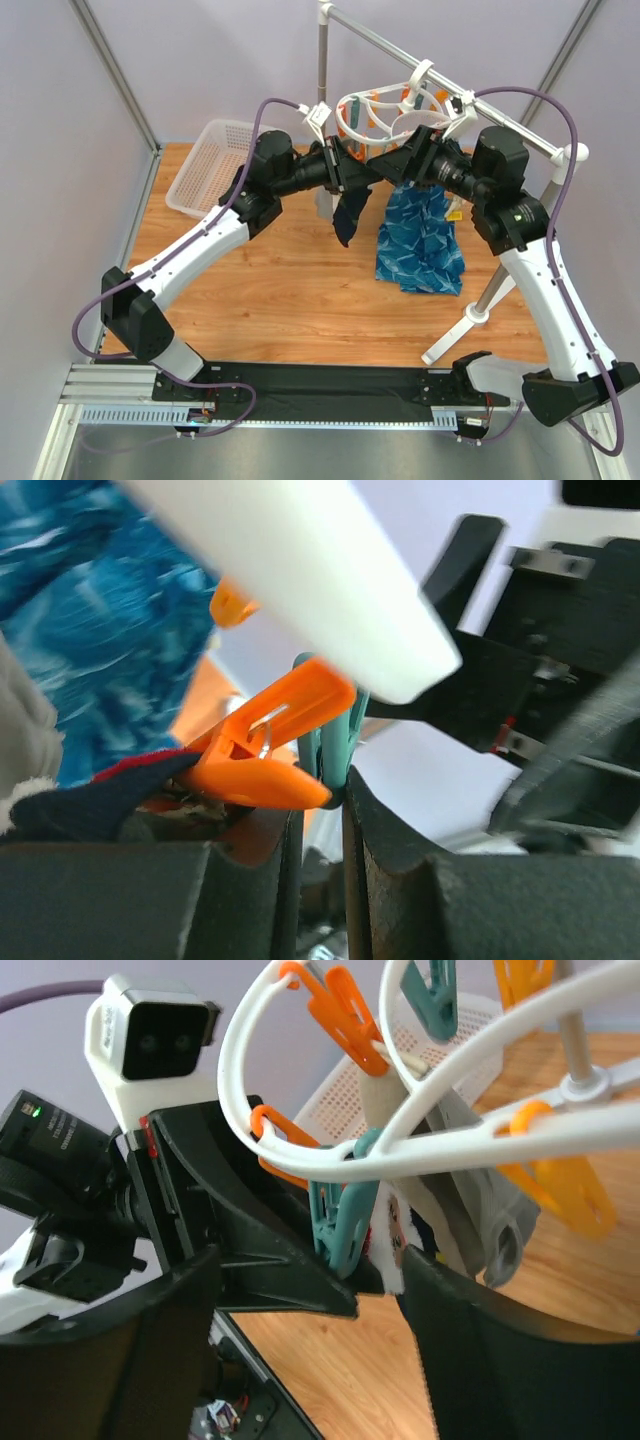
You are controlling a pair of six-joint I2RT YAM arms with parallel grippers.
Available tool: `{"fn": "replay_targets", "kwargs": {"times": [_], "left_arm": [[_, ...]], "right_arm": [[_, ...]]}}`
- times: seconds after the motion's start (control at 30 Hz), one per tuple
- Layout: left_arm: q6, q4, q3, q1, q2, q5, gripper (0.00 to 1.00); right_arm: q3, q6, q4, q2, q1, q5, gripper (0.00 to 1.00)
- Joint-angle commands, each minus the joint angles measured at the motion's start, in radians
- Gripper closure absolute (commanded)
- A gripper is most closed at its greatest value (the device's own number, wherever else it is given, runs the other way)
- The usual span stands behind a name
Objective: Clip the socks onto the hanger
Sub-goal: Open the clamp at the hanger.
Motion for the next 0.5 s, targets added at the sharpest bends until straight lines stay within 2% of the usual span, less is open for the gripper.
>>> {"fn": "replay_targets", "kwargs": {"times": [0.0, 0.03, 0.17, 0.3, 0.47], "left_arm": [[0.282, -0.224, 0.076, -0.056, -0.052, -0.199, 1.0], [0.32, -0.251, 0.091, -0.071, -0.052, -0.271, 1.0], [0.459, -0.322, 0.092, -0.119, -0.06, -0.415, 1.0], [0.601, -0.336, 0.081, -0.194, -0.06, -0.595, 1.0], [0.776, -0.362, 0.128, -0.319, -0.031, -0.912, 1.0]], "right_arm": [[0.032, 0.033, -0.11, -0.046, 0.004, 0.122, 0.22], [0.034, 0.044, -0.141, -0.056, 0.004, 0.137, 0.21], [0.008, 0.084, -0.142, -0.087, 0.004, 0.169, 0.21], [0.002, 0.098, -0.146, -0.089, 0.004, 0.209, 0.26], [0.09, 0.024, -0.227, -0.052, 0.036, 0.274, 0.27]]}}
